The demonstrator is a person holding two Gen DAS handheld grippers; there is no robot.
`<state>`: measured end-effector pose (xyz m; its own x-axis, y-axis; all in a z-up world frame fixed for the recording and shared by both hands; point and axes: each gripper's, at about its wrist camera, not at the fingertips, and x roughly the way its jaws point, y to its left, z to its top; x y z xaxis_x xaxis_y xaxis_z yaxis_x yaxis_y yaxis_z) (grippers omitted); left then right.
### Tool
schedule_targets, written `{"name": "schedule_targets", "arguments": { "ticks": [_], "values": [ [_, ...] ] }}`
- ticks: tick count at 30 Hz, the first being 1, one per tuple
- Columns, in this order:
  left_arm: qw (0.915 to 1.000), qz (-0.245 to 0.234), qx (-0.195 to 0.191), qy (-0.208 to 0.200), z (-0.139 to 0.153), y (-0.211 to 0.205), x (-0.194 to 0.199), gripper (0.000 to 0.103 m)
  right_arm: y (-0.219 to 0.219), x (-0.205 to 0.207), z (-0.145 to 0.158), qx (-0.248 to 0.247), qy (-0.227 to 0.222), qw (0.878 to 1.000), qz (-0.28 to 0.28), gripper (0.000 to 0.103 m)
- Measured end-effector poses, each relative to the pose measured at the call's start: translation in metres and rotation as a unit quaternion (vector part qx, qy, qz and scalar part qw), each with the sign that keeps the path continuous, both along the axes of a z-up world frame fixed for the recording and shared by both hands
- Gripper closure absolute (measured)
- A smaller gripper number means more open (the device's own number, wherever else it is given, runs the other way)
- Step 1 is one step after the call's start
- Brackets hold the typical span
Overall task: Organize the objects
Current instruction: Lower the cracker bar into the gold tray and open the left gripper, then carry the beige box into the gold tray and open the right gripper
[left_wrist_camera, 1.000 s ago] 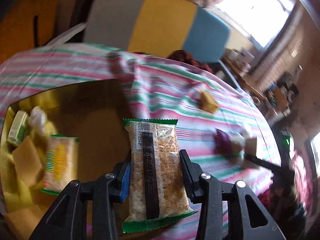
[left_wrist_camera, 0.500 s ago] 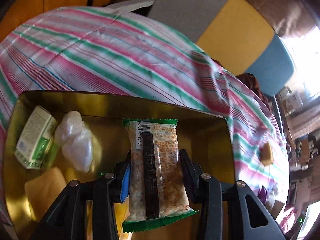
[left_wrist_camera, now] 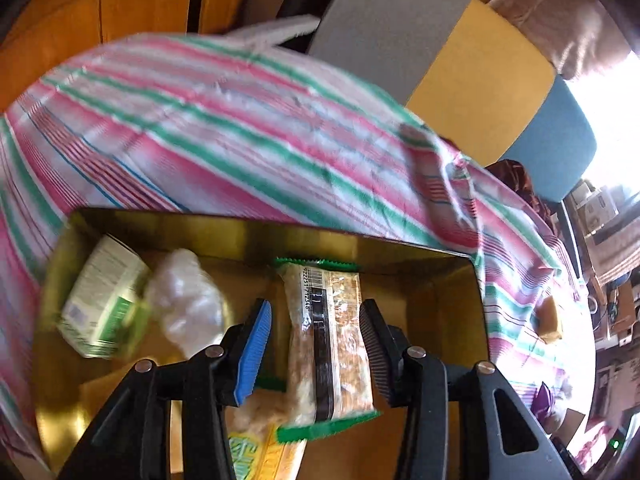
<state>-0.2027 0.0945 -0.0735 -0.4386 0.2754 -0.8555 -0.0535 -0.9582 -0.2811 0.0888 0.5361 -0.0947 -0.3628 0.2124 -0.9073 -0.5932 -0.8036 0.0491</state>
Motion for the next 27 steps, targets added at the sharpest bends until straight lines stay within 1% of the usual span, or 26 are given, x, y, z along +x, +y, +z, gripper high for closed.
{"name": "schedule_targets", "arguments": {
  "ticks": [2,4,7,10,14,17,21,23,27],
  "values": [
    [0.9996,-0.004,-0.009,0.025,0.015,-0.004,0.013,0.057,0.0,0.0,0.0,0.0,0.0,1.0,0.0,0.052],
    [0.9982,-0.019,-0.014,0.055,0.036,-0.005,0.029,0.057,0.001,-0.001,0.001,0.002,0.0,1.0,0.0,0.052],
    [0.9936,-0.044,-0.026,0.101,0.06,-0.003,0.056,0.056,0.001,0.0,0.004,0.008,0.005,1.0,-0.001,0.052],
    [0.9891,-0.061,-0.037,0.129,0.075,-0.008,0.079,0.056,-0.003,0.001,0.011,0.016,0.02,1.0,0.003,0.052],
    [0.9845,-0.072,-0.045,0.153,0.086,-0.017,0.108,0.055,-0.009,0.003,0.017,0.023,0.034,0.999,0.004,0.052],
    [0.9818,-0.077,-0.051,0.166,0.089,-0.02,0.121,0.055,-0.018,0.004,0.021,0.03,0.039,0.999,0.009,0.052],
    [0.9773,-0.082,-0.065,0.184,0.091,-0.027,0.136,0.055,-0.033,0.005,0.035,0.031,0.061,0.998,0.012,0.052],
    [0.9763,-0.082,-0.067,0.189,0.092,-0.031,0.141,0.055,-0.046,0.001,0.043,0.033,0.071,0.997,0.024,0.052],
    [0.9754,-0.079,-0.069,0.194,0.091,-0.039,0.148,0.055,-0.084,-0.02,0.06,0.042,0.085,0.993,0.073,0.052]
  ]
}}
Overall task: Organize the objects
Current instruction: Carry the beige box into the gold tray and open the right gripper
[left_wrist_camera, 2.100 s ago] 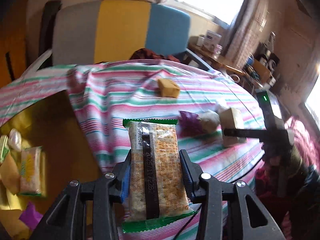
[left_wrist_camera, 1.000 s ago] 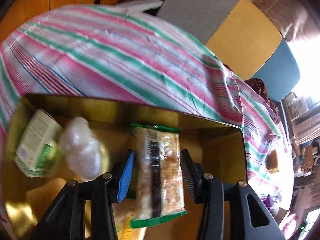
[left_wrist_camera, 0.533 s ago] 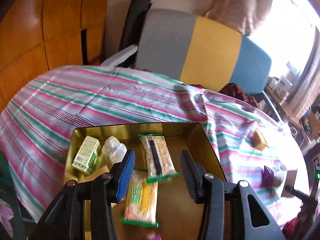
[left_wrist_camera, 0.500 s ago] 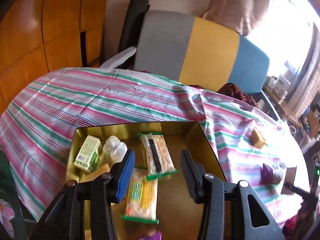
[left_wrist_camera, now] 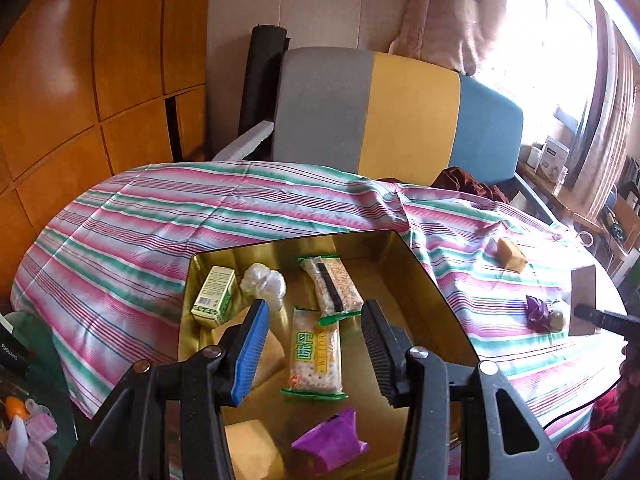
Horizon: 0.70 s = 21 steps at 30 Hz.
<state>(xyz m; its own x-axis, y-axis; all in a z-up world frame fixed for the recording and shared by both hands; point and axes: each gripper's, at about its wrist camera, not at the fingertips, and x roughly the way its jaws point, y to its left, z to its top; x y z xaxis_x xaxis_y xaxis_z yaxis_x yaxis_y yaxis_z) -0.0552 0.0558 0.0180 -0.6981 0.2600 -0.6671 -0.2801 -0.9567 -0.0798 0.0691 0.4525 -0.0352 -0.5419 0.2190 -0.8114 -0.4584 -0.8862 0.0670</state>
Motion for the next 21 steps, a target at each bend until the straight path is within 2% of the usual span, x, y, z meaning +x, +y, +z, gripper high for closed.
{"name": "schedule_targets", "arguments": {
  "ticks": [5,11,15,21],
  "values": [
    [0.9999,-0.001,0.009,-0.008,-0.006,-0.009,0.003,0.055,-0.061,-0.033,0.02,0.003,0.016,0.997,0.074,0.052],
    [0.9991,0.019,0.035,-0.017,-0.01,-0.033,0.004,0.055,-0.14,-0.08,0.026,0.007,0.013,0.986,0.168,0.052],
    [0.9984,0.035,0.039,-0.019,-0.015,-0.05,0.005,0.055,-0.186,-0.111,0.024,0.008,0.003,0.977,0.215,0.052],
    [0.9968,0.05,0.051,-0.035,-0.023,-0.068,0.003,0.055,-0.239,-0.166,0.001,0.032,-0.039,0.962,0.268,0.052]
  ]
}}
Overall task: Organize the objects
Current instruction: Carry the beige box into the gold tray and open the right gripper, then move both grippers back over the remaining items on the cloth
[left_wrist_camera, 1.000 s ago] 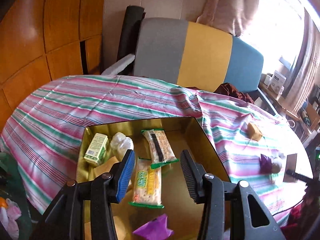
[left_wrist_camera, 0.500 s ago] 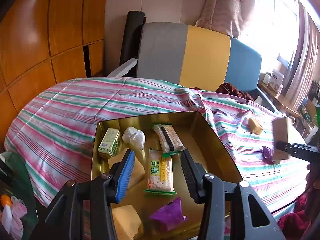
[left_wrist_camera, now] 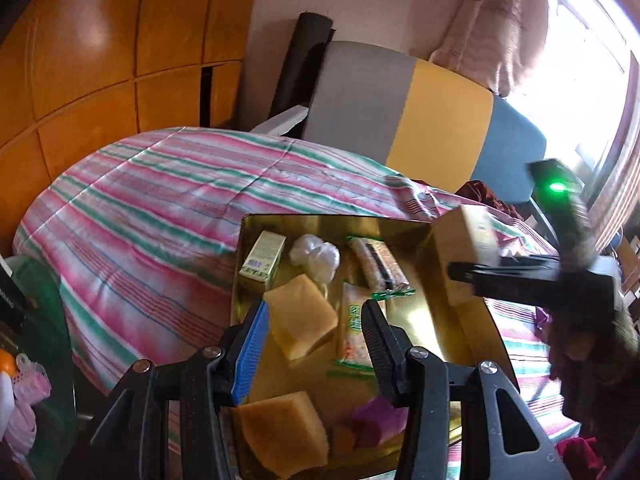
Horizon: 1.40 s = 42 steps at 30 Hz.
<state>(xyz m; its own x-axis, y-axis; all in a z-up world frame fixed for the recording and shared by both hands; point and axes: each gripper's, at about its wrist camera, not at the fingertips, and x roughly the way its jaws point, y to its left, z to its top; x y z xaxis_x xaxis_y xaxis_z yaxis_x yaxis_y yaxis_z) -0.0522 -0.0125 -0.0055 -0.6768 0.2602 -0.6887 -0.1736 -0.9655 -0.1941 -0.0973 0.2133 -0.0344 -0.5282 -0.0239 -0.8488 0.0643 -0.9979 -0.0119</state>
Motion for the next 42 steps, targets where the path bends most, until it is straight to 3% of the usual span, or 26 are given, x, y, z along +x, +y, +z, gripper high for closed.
{"name": "schedule_targets", "arguments": {
  "ticks": [9,14,17,21,26,33,42],
  "values": [
    [0.9998,0.008,0.006,-0.018,-0.012,-0.011,-0.003,0.055,-0.02,-0.061,-0.044,0.06,-0.047,0.997,0.013,0.051],
    [0.9998,0.006,0.001,-0.02,-0.014,-0.009,-0.002,0.055,-0.017,-0.063,-0.047,0.061,-0.041,0.997,0.012,0.038],
    [0.9998,0.002,-0.003,-0.019,-0.014,-0.006,-0.001,0.055,-0.013,-0.054,-0.038,0.044,-0.027,0.999,0.008,0.035],
    [0.9999,-0.002,-0.01,-0.014,-0.011,-0.001,0.004,0.055,-0.011,-0.038,-0.027,0.028,-0.006,1.0,0.011,0.016],
    [0.9997,-0.006,-0.022,-0.001,-0.006,0.004,0.009,0.054,-0.013,-0.018,-0.013,0.01,0.02,1.0,0.011,0.001],
    [0.9994,-0.013,-0.031,0.007,0.0,0.01,0.016,0.053,-0.014,0.012,-0.002,0.006,0.043,0.999,0.003,0.0],
    [0.9985,-0.03,-0.043,0.016,0.005,0.021,0.024,0.051,-0.006,0.054,0.006,0.038,0.071,0.997,-0.009,0.0]
  ]
}}
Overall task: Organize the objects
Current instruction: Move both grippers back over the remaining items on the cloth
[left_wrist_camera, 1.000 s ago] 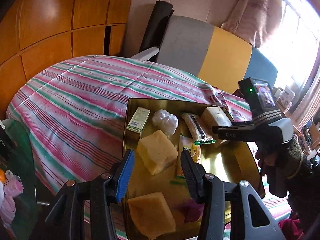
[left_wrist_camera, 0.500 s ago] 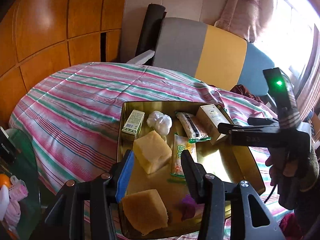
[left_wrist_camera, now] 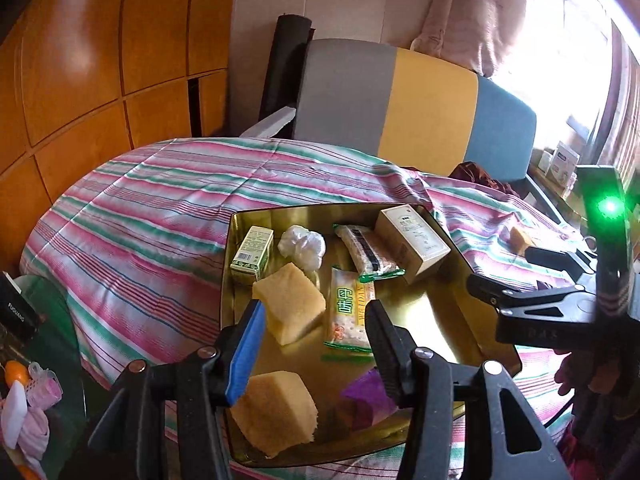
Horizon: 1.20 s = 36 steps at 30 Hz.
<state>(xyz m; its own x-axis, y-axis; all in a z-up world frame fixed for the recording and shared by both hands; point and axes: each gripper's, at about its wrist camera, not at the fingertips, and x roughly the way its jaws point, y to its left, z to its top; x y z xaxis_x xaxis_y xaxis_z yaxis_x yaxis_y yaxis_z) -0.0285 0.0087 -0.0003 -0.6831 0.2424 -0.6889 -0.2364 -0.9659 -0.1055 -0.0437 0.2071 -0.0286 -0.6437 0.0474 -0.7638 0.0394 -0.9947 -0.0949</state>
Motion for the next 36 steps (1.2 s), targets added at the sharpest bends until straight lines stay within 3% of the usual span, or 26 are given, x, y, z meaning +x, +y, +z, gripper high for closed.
{"name": "schedule_targets", "arguments": {
  "ticks": [12,18,22,27,31,34,36],
  "values": [
    [0.9993,-0.024,-0.026,0.01,0.006,0.02,0.01,0.051,0.055,0.039,0.004,0.002,0.006,0.999,-0.043,0.0],
    [0.9975,-0.046,-0.047,0.026,0.011,0.037,0.017,0.051,0.113,0.055,0.006,0.025,-0.002,0.997,-0.075,0.0],
    [0.9954,-0.063,-0.063,0.035,0.015,0.052,0.023,0.051,0.171,0.071,0.007,0.031,0.002,0.991,-0.133,0.0],
    [0.991,-0.087,-0.088,0.052,0.022,0.075,0.03,0.051,0.252,0.092,0.002,0.005,0.019,0.976,-0.215,0.0],
    [0.9871,-0.103,-0.106,0.062,0.024,0.092,0.035,0.05,0.31,0.116,-0.02,-0.061,0.016,0.954,-0.294,0.0],
    [0.9855,-0.113,-0.111,0.061,0.024,0.105,0.035,0.05,0.335,0.126,-0.019,-0.122,0.033,0.935,-0.331,0.0],
    [0.9841,-0.12,-0.117,0.059,0.023,0.114,0.036,0.05,0.34,0.129,-0.019,-0.136,0.036,0.93,-0.338,0.0]
  ]
}}
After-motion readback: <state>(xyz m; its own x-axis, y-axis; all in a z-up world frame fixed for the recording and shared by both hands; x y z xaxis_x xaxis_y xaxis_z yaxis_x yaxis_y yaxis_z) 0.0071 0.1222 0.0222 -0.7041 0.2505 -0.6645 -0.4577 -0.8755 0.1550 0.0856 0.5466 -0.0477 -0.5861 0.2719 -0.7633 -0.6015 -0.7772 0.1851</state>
